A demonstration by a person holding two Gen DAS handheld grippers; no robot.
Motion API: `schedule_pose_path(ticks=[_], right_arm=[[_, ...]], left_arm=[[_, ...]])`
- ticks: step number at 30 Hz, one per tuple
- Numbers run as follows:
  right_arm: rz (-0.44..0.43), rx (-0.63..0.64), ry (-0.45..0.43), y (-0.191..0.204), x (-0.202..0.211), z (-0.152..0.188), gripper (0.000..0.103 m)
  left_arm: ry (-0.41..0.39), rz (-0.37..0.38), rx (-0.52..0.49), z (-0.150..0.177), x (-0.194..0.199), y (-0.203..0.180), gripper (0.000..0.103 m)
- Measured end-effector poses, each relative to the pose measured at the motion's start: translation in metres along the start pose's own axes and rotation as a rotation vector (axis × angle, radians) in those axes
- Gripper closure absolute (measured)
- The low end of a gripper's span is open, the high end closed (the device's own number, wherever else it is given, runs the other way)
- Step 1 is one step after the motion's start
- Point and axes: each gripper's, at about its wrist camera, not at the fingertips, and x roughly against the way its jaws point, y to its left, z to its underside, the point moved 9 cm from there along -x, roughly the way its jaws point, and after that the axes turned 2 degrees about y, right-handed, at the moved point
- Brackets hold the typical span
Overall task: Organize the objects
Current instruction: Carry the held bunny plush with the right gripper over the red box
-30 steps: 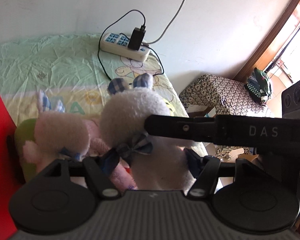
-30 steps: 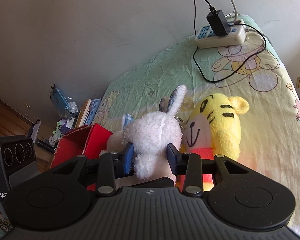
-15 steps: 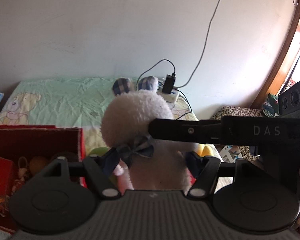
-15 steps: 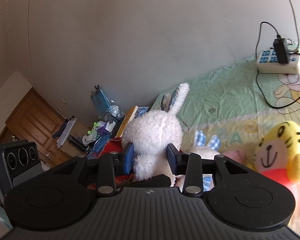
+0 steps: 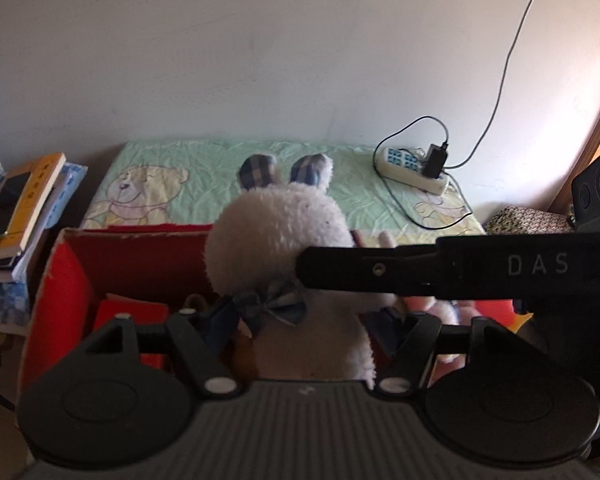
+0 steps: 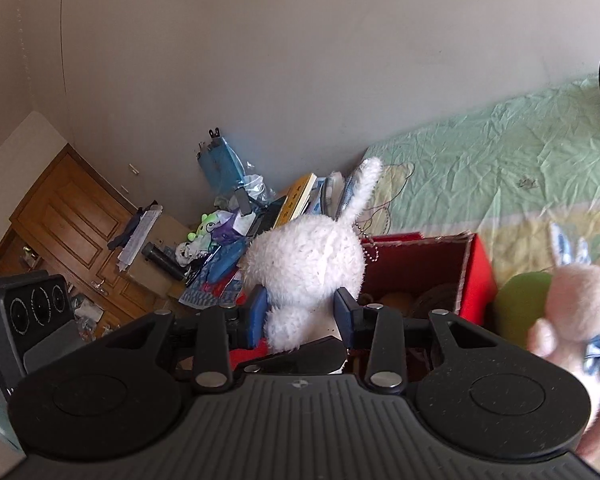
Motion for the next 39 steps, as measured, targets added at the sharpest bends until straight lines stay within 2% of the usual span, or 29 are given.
schedule_pose_path(ticks=[8, 16, 21, 25, 27, 31, 35, 37, 39], right_arm=[[-0.009, -0.138, 0.096, 0.013, -0.071, 0.022, 0.064], [0.003, -0.231, 0.144, 0.016, -0.110, 0.036, 0.064], [0.027, -0.272, 0.177, 0.017, -0.132, 0.042, 0.064], [0.036, -0.313, 0.211, 0.015, -0.145, 0.049, 0.064], [0.022, -0.323, 0.222, 0.017, -0.149, 0.051, 0.064], [0.040, -0.301, 0.228, 0.017, -0.150, 0.052, 0.063], [0.060, -0.267, 0.226, 0.018, -0.147, 0.050, 0.059], [0.077, -0.231, 0.210, 0.019, -0.143, 0.048, 0.059], [0.090, -0.203, 0.195, 0.018, -0.137, 0.047, 0.058]], left_arm=[[0.095, -0.084, 0.011, 0.027, -0.014, 0.078, 0.035], [0.134, -0.146, -0.033, 0.038, -0.025, 0.116, 0.035], [0.141, -0.156, -0.043, 0.042, -0.023, 0.126, 0.036], [0.115, -0.159, -0.060, 0.042, -0.017, 0.128, 0.032], [0.107, -0.174, -0.066, 0.043, -0.015, 0.130, 0.034], [0.128, -0.155, -0.039, 0.049, -0.019, 0.133, 0.034], [0.124, -0.185, -0.063, 0.053, -0.021, 0.129, 0.034], [0.127, -0.177, -0.063, 0.055, -0.022, 0.127, 0.033], [0.127, -0.159, -0.051, 0.056, -0.020, 0.125, 0.029]])
